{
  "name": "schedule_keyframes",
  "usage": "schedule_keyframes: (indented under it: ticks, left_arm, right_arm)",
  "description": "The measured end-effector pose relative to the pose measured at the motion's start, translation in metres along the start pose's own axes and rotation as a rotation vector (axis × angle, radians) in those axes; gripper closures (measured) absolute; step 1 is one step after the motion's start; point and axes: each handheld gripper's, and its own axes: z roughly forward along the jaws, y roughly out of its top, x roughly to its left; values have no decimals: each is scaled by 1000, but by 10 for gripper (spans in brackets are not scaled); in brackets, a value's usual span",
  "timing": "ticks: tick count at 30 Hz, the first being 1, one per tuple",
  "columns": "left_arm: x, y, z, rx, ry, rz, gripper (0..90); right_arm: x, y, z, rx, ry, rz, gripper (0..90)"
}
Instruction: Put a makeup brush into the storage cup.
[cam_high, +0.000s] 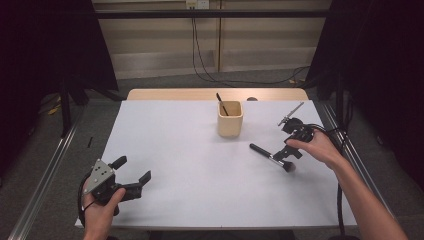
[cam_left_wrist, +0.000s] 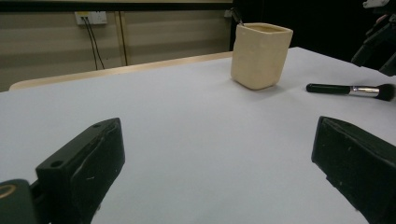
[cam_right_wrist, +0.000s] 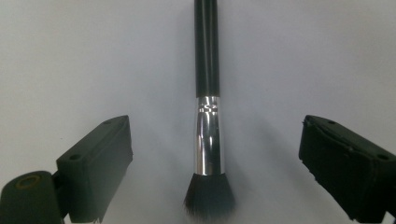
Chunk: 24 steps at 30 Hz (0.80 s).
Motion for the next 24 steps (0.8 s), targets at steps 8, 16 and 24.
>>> schedule_keyframes:
  ticks: [8,16,24]
  left_arm:
    - [0,0,0,4,7,-1,27]
    - [1,-1,-1,4,18,-3,27]
    - [0,-1,0,5,19,-7,27]
  right_arm:
    - [5,3,18,129,-3,-32,69]
    - [5,6,26,158,4,-41,318]
    - [5,5,32,182,-14,-55,462]
